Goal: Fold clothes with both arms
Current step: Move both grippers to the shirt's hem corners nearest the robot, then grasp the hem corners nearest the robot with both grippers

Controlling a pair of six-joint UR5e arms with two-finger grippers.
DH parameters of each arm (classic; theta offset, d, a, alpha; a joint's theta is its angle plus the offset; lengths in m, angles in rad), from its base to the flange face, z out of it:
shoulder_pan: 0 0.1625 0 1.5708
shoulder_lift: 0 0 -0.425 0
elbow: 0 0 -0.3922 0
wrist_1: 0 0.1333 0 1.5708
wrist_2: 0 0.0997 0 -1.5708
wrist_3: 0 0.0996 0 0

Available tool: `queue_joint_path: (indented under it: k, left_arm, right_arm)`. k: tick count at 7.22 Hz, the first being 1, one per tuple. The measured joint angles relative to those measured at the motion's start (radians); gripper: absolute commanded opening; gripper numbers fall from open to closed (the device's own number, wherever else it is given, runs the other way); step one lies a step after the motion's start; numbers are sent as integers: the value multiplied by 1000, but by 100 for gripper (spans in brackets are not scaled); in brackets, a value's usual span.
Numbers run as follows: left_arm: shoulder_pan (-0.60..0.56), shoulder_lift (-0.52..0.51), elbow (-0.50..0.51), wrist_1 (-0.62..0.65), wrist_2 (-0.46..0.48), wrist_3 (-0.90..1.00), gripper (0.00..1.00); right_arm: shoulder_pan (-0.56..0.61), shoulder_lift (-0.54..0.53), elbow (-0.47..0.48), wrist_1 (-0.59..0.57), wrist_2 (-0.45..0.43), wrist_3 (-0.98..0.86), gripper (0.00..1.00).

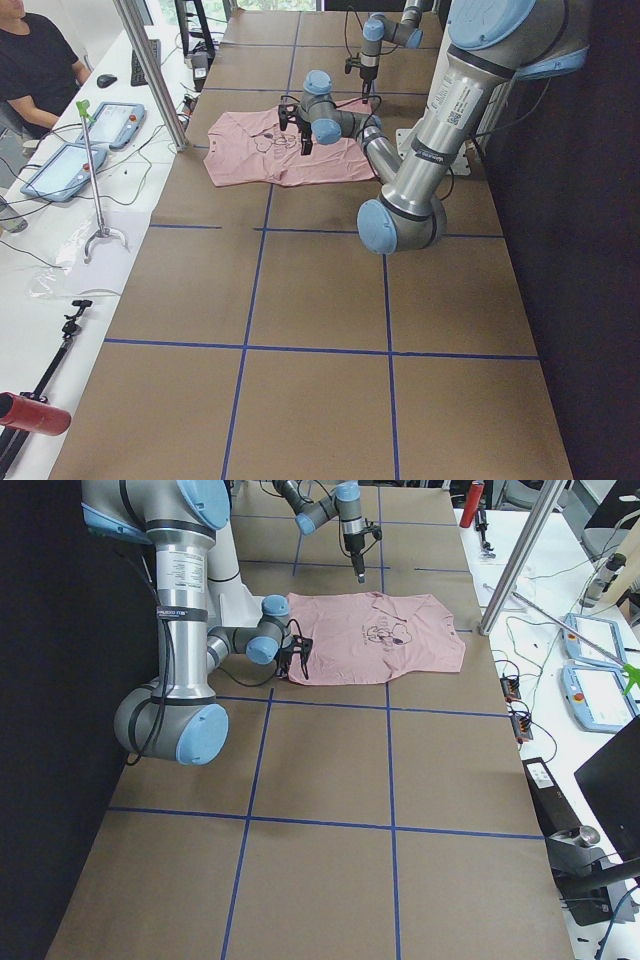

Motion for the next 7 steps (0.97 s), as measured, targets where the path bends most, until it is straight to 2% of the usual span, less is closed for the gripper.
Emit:
queue_joint_path:
  k: [2, 3, 5, 7]
  left_arm:
    - [115, 158, -140, 21, 25, -155, 100]
    - [203, 206, -204, 77, 74, -261, 98]
    - [353, 200, -240, 193, 139, -423, 97]
    - [409, 171, -227, 226, 162, -480, 96]
  right_arm:
    - [6, -4, 45, 0, 0, 0, 0]
    - [9, -1, 57, 0, -1, 0, 0]
    - [11, 5, 72, 0, -1, 0, 0]
    - [15, 6, 82, 0, 2, 0, 0]
